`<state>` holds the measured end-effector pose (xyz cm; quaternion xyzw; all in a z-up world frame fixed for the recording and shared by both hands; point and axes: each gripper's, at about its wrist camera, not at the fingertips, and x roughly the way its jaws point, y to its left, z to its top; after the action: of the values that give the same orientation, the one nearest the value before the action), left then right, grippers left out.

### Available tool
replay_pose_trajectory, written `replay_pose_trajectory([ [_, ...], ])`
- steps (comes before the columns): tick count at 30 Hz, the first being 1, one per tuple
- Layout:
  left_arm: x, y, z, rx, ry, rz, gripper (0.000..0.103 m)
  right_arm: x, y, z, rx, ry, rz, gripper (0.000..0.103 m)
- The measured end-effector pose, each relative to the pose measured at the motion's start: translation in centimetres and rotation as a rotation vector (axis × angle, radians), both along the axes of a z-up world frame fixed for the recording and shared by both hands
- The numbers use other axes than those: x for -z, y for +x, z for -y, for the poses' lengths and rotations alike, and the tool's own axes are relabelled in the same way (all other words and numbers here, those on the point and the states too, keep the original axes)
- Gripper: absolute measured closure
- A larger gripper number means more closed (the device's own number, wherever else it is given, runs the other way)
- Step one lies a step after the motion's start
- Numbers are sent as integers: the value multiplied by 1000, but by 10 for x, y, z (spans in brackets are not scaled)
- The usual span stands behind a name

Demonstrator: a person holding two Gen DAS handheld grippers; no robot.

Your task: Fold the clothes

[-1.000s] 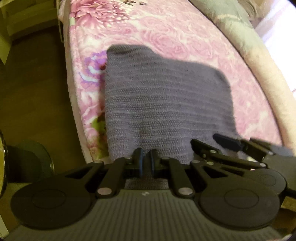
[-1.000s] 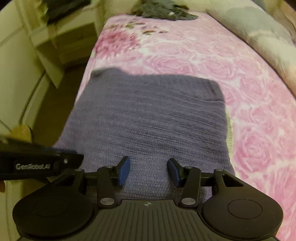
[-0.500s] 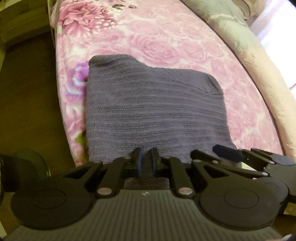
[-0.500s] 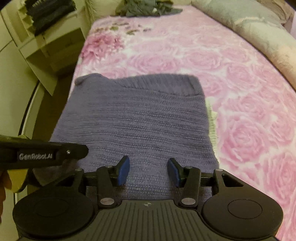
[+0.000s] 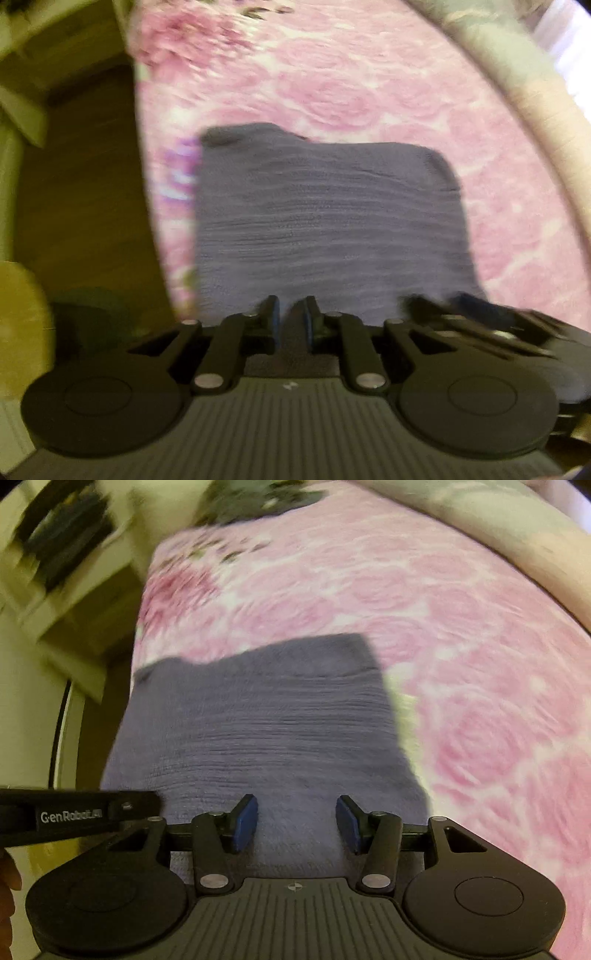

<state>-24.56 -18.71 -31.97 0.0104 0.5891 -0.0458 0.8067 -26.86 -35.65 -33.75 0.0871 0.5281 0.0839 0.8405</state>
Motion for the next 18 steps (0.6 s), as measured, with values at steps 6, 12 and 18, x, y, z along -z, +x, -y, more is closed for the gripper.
replay_pose_trajectory([
  [6,-20,-28,2,-3,42,-49,80,-26,-33,23,46,11,-58,22],
  [12,-34,-53,5,26,79,-46,73,-39,-51,22,20,-15,-78,22],
  [18,-44,-69,1,24,98,-42,70,-45,-62,16,3,-28,-97,22],
])
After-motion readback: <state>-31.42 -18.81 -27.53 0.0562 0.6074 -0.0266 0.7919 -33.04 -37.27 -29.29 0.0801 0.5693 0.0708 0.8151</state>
